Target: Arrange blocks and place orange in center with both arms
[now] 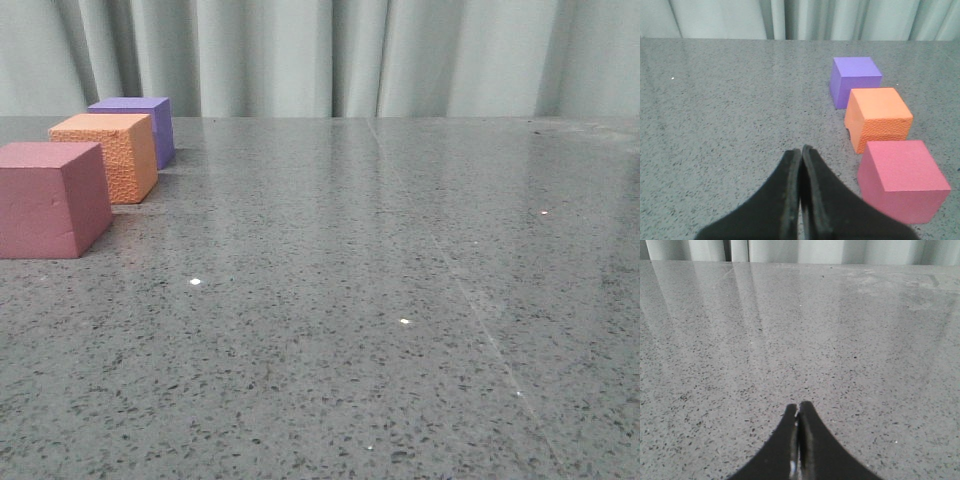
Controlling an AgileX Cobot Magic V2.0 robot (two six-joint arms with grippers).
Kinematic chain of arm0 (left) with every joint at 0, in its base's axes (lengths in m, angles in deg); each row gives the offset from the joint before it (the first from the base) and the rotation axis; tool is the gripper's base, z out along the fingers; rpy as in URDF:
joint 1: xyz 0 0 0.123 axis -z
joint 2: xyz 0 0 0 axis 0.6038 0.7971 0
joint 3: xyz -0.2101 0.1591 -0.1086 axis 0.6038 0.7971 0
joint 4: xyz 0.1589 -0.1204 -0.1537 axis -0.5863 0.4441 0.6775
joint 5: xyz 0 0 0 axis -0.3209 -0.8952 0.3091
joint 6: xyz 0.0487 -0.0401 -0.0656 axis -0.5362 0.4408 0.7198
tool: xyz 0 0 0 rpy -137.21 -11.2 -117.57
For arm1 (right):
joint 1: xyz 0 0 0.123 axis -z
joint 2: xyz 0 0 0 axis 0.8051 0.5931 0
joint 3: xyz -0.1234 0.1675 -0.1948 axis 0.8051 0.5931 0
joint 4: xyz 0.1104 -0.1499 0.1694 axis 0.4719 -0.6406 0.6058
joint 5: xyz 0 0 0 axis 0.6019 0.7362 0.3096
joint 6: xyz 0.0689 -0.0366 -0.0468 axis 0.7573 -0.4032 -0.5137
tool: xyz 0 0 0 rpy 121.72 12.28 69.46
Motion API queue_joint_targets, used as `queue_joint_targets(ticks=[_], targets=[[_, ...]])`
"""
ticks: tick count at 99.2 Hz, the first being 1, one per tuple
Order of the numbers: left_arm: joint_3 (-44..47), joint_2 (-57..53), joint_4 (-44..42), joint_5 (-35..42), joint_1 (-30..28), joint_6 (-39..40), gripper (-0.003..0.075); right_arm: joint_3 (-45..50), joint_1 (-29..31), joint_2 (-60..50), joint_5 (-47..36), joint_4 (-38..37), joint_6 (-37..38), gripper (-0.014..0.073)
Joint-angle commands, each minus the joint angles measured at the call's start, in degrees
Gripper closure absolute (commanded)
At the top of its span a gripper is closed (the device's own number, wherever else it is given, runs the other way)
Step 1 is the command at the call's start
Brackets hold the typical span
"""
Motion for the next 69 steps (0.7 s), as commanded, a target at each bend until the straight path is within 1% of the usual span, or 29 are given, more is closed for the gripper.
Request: queue_joint_targets(ticks=[1, 10, 17, 29, 42, 52, 62, 67, 69], targets=[[-1.56, 0.05, -2.05, 3.29, -0.09, 0.45, 0.0739, -0.82, 0.32, -1.40, -4.88, -0.14, -0.41, 0.0661], [-1.56, -0.06, -0.65, 3.29, -0.09, -0.25, 0.0739, -0.82, 0.32, -1.40, -4.88, -0.14, -0.41, 0.0661], [-1.56, -0.94, 3.35, 3.29, -0.24, -4.10, 0.0739, -0.82, 0.32, -1.40, -4.88, -0.14, -0.41, 0.0661], [-1.56, -2.79, 11.35, 3.40, -1.38, -15.08, 0.0739, -0.82, 0.32, -1.40, -4.88, -0.14, -0.41, 0.0661], [-1.42, -4.97, 19.86, 5.25, -5.17, -27.78, 0.0739, -0.82, 0.32, -1.40, -4.88, -0.14, -0.41, 0.0661], [0.54, -7.04, 27.43, 11.39, -9.38, -37.97, 0.0739, -0.82, 0.32, -1.40, -4.88, -0.14, -0.41, 0.0661], [4.84, -9.03, 36.94, 21.00, -14.00, -49.29, 0.0739, -0.82, 0.32, -1.40, -4.88, -0.14, -0.41, 0.0661], [7.72, -9.87, 42.95, 25.58, -16.19, -53.53, 0.0739, -0.82, 0.32, -1.40, -4.88, -0.14, -0.41, 0.0661], [9.02, -10.24, 44.14, 27.54, -17.03, -54.72, 0.0739, -0.82, 0.32, -1.40, -4.88, -0.14, -0.41, 0.0661]])
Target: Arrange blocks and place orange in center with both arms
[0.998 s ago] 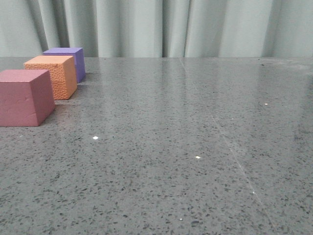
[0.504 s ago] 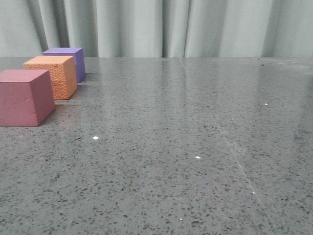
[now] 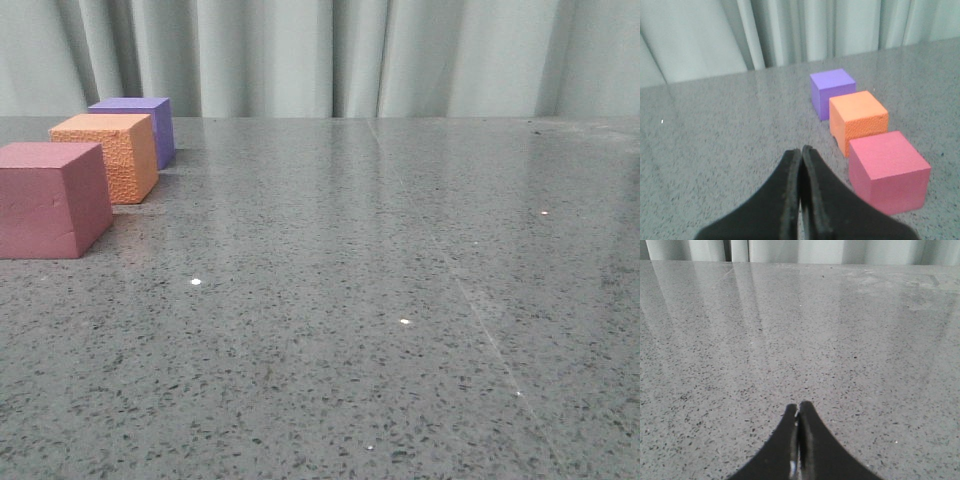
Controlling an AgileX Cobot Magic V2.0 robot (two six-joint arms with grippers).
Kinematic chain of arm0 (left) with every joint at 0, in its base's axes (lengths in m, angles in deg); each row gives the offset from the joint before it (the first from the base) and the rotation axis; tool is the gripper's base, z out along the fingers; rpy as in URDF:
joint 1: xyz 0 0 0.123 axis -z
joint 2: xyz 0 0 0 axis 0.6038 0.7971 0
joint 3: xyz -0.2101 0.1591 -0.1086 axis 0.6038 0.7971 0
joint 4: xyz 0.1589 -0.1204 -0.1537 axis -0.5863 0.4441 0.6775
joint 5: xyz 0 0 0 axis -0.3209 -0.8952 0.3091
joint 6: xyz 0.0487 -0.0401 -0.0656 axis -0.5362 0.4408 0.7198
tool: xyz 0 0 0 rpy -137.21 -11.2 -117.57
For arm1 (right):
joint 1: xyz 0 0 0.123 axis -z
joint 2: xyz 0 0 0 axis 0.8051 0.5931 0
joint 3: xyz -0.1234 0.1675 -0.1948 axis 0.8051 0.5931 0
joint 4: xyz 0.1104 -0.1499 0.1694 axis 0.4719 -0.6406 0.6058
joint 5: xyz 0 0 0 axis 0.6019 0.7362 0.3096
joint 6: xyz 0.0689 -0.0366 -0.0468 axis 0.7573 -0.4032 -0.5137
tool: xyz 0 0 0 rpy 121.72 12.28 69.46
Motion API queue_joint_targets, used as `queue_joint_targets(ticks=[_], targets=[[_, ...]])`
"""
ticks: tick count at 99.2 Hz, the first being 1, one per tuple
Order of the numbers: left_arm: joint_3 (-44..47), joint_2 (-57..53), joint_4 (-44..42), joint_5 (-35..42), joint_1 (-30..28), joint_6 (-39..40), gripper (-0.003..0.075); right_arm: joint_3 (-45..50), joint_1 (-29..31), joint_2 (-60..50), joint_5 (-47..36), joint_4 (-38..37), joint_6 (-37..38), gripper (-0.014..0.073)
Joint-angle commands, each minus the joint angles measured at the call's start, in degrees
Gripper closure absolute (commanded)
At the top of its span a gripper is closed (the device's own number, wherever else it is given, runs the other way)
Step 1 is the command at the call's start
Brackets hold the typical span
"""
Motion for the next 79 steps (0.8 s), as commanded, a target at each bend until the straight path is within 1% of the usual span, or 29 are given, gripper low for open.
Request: queue_joint_targets(ticks=[1, 9, 17, 34, 52, 69, 79], targets=[[3.34, -1.11, 8.89, 12.58, -3.66, -8.35, 0.0739, -0.82, 0.32, -1.40, -4.88, -0.14, -0.41, 0.0661], [8.23, -3.19, 9.01, 18.32, -5.17, -8.71, 0.0739, -0.82, 0.32, -1.40, -4.88, -0.14, -0.41, 0.0661], [12.84, -6.01, 9.01, 20.81, -5.88, -8.81, 0.0739, -0.82, 0.32, -1.40, -4.88, -0.14, -0.41, 0.0661], [18.93, -13.85, 9.01, 19.74, -6.39, -8.81, 0.0739, -0.82, 0.32, -1.40, -4.88, -0.14, -0.41, 0.0661], [21.44, -23.51, 10.08, 15.65, -6.39, -8.81, 0.0739, -0.82, 0.32, -1.40, -4.88, -0.14, -0.41, 0.0661], [21.71, -23.20, 10.06, 13.42, -6.39, -8.81, 0.0739, -0.82, 0.32, -1.40, -4.88, -0.14, -0.41, 0.0661], [21.75, -23.20, 10.07, 13.42, -6.39, -8.70, 0.0739, -0.82, 0.32, -1.40, -4.88, -0.14, -0.41, 0.0661]])
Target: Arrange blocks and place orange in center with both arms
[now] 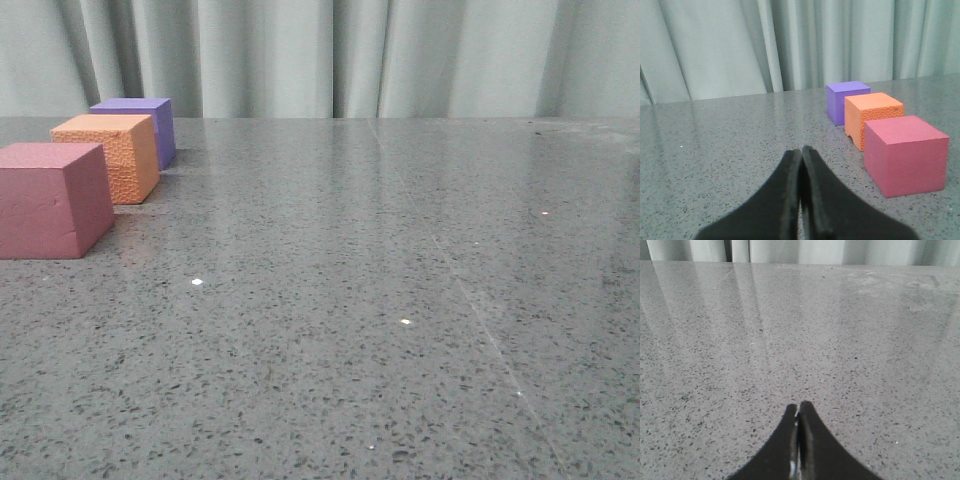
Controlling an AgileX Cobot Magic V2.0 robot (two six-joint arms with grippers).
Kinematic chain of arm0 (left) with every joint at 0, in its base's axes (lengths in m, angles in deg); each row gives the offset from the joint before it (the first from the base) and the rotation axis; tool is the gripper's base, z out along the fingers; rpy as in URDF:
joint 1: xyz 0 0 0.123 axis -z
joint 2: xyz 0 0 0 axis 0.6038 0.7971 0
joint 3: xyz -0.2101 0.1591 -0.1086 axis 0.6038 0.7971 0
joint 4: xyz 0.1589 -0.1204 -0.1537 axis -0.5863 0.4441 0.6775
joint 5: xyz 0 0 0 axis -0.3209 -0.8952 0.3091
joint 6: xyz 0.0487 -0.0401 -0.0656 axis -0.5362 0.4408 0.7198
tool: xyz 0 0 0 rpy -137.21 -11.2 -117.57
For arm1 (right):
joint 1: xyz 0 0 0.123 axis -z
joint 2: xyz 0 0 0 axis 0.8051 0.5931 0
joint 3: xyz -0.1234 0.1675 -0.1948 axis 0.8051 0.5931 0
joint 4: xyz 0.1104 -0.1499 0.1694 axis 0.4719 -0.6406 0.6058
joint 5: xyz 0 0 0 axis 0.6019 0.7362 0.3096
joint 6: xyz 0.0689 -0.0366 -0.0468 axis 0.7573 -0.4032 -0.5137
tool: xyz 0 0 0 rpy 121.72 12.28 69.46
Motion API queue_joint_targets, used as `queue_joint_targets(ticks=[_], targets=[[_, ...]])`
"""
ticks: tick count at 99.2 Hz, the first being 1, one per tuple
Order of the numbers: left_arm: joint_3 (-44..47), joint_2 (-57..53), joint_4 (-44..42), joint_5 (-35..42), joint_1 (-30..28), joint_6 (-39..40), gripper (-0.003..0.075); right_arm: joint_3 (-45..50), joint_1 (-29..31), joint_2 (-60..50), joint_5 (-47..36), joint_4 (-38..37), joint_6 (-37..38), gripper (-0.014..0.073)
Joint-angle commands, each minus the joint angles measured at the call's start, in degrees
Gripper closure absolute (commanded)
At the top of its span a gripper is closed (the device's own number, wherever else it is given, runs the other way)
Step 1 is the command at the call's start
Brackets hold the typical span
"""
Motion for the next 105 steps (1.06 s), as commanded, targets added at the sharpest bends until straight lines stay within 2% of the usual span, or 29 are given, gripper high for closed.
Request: queue_joint_targets(ticks=[1, 105], targets=[[2.21, -1.85, 0.65, 3.69, -0.15, 0.12, 0.0739, -0.82, 0.32, -1.40, -4.77, -0.14, -0.41, 0.0661], [3.08, -1.85, 0.65, 3.30, -0.15, 0.12, 0.0739, -0.82, 0.32, -1.40, -4.77, -0.14, -0.41, 0.0661]])
